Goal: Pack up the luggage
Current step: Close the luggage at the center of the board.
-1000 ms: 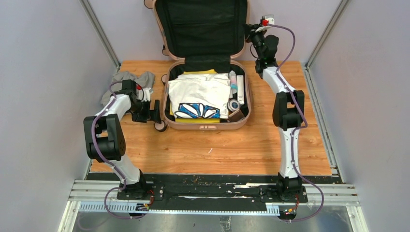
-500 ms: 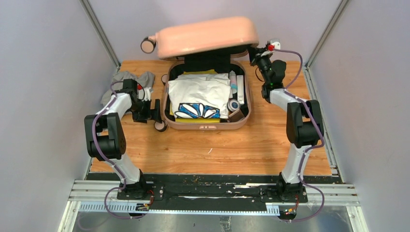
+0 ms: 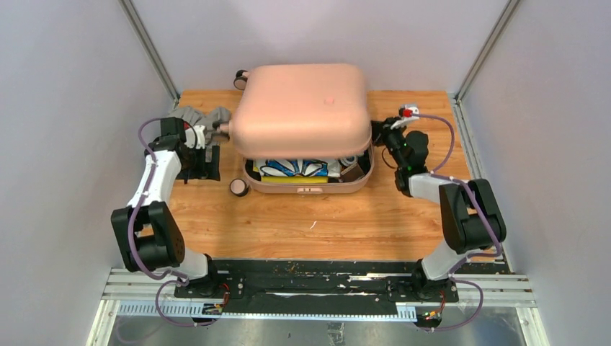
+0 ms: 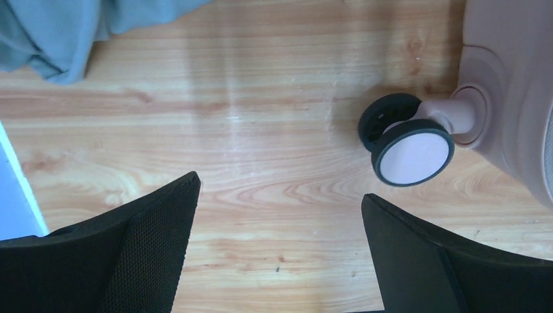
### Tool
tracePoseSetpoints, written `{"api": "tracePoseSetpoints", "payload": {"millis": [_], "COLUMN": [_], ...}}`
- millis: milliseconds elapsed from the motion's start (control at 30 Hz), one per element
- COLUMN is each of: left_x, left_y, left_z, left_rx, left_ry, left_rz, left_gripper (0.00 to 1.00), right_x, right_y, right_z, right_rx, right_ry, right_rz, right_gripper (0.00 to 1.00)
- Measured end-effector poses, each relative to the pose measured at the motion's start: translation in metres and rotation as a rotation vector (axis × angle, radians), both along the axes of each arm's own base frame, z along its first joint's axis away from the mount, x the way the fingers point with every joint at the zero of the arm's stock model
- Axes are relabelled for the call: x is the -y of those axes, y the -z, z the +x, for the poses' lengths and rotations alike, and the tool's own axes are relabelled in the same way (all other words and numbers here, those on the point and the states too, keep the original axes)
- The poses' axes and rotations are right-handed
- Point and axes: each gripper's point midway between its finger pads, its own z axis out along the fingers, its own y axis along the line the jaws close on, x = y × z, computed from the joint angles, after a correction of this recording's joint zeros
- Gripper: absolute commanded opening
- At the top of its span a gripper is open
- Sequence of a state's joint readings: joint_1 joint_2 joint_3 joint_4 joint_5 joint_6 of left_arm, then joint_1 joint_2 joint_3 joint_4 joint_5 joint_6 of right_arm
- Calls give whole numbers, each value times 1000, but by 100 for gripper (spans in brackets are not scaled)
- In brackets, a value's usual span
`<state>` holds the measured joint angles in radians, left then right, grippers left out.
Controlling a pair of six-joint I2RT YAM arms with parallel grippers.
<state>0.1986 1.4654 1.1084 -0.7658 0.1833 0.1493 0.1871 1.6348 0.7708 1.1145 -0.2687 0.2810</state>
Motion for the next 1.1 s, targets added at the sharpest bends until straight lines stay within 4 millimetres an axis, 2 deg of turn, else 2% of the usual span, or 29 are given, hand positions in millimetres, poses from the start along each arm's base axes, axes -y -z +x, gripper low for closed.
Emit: {"api": "tracePoseSetpoints", "payload": {"millis": [67, 133, 233, 300, 367, 500, 600, 733, 833, 900, 967, 1100], "left_x": [-6, -7, -8, -11, -13, -16, -17, -15, -13, -12, -12, -13], "left_y": [-5, -6, -10, -12, -13, -19, -31, -51, -66, -81, -101, -139], "left_z": [-4, -13, -18, -20, -23, -34, -42, -56, -64, -62, -55, -33], "left_rx": [14, -3, -1, 3, 8, 23, 49, 99, 115, 141, 186, 265], "left_ry": [-12, -8, -6, -8, -8, -1, 12, 38, 57, 63, 63, 48], "left_rz": [20, 30, 47, 62, 77, 117, 141, 165, 172, 175, 179, 171], "left_gripper": [100, 100, 100, 100, 100, 100, 100, 100, 100, 100, 100, 100], "right_x": [2, 4, 8, 14, 22, 38, 50, 58, 57, 52, 47, 37], "right_y": [24, 35, 31, 24, 17, 12, 6, -22, -28, -21, -4, 46], "right_z": [-18, -38, -59, -67, -71, -75, -61, -24, 3, 20, 35, 47], "right_rx": [-85, -134, -141, -141, -145, -189, -254, -323, -380, -439, -510, -682], "right_ry": [3, 10, 27, 53, 91, 167, 224, 275, 280, 270, 256, 231], "right_rz": [13, 31, 59, 76, 93, 128, 141, 159, 160, 152, 140, 118], "right_gripper": [5, 8, 10, 18, 27, 35, 39, 48, 48, 48, 48, 47]}}
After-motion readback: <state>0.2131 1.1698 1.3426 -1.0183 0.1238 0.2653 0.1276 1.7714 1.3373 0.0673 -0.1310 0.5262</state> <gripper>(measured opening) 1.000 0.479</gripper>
